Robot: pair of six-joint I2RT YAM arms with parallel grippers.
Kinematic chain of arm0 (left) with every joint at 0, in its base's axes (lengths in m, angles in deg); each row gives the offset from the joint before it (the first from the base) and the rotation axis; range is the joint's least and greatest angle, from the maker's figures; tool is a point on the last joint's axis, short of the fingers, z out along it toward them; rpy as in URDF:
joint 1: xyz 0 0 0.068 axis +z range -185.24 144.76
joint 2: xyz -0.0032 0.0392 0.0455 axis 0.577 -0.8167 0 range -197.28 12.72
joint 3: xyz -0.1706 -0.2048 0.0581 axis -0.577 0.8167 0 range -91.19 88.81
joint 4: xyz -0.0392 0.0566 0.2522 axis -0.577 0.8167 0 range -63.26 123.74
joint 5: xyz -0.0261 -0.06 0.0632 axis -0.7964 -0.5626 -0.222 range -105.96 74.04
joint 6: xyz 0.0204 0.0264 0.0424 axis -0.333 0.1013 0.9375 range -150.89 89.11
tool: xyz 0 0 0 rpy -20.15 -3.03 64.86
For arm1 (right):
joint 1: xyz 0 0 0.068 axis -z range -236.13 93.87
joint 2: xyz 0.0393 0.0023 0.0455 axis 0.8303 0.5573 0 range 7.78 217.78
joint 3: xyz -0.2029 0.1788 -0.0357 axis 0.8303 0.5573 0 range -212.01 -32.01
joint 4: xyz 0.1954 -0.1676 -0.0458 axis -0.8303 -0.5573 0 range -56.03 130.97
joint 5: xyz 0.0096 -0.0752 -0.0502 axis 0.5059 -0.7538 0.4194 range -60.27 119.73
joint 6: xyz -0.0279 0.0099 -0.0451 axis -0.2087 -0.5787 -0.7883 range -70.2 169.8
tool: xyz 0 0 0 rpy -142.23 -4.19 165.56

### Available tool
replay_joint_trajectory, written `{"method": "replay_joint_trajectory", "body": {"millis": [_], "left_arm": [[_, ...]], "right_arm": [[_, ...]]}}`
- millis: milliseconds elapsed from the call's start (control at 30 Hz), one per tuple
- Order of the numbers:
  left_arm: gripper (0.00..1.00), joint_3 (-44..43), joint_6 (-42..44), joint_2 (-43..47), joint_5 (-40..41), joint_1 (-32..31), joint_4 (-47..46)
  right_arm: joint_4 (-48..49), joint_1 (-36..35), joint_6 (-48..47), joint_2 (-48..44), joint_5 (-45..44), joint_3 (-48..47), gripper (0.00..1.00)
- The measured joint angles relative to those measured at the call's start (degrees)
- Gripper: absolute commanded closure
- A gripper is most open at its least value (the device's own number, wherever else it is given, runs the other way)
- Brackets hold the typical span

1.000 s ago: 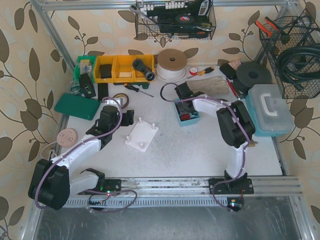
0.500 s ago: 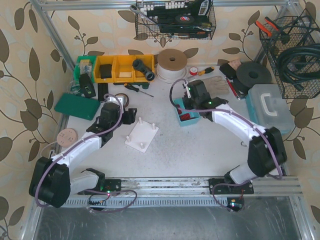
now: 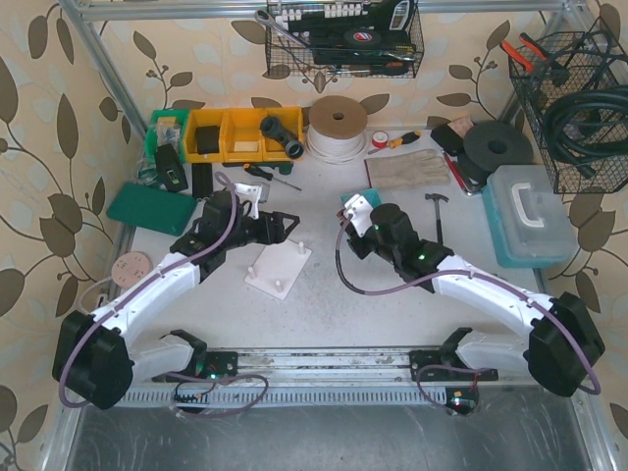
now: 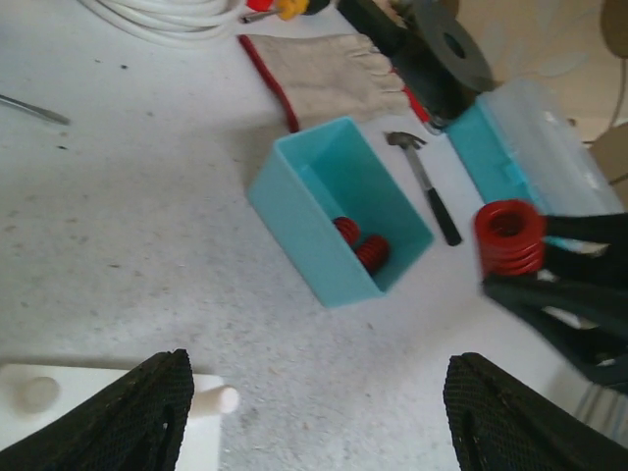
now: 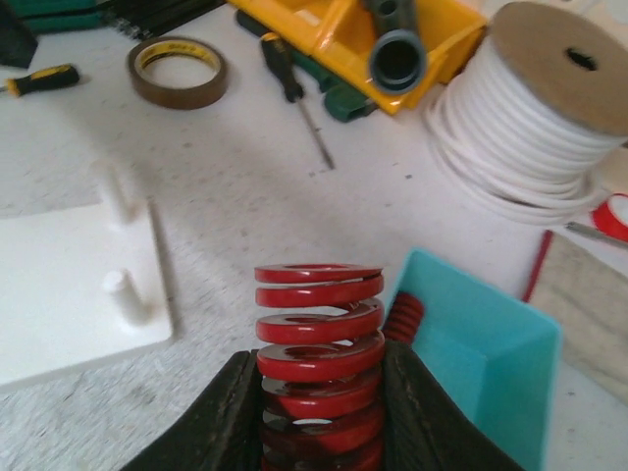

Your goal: Install the large spring

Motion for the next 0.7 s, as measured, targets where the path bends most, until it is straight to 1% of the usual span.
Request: {"method": "replay_joint_trajectory", "body": {"millis": [67,167,267,300,400,533,633,700], "left_arm": [[0.30,0.0,-1.2,0.9,-1.9,0.0,0.3],[0.38,0.0,-3.2,1.1,-4.2,-0.2,0.3],[0.41,-0.1,-5.1,0.6,-6.7,-0.8,0.3],[0.41,-0.3,-5.6,0.2,-7.6,-1.2,0.3],[0.32,-1.6,-6.5,-1.4,-10.0,-2.5,0.3],[0.25,-3.0,-7.7,-2.3,-12.5,-4.2,0.0],[0.26,-3.1,-8.3,-2.4,-13.2,-4.6,-0.8],[0.29,-3.1,-8.4,-2.9,-13.9,-4.9,-1.3]], "right_arm": [[1.2,-1.0,-0.4,0.0,1.0,1.5,0.95],[3.0,-2.9,-0.8,0.0,2.8,2.8,0.95],[5.5,-4.3,-1.0,0.0,4.5,3.3,0.96],[6.3,-4.7,-1.2,0.0,5.0,3.3,0.96],[8.7,-5.7,-1.7,0.0,5.3,3.3,0.96],[10.2,-7.1,-2.4,0.4,5.3,3.3,0.96],[10.6,-7.7,-2.9,0.7,5.3,3.3,0.96],[10.8,-7.9,-3.2,0.7,5.3,3.3,0.96]]}}
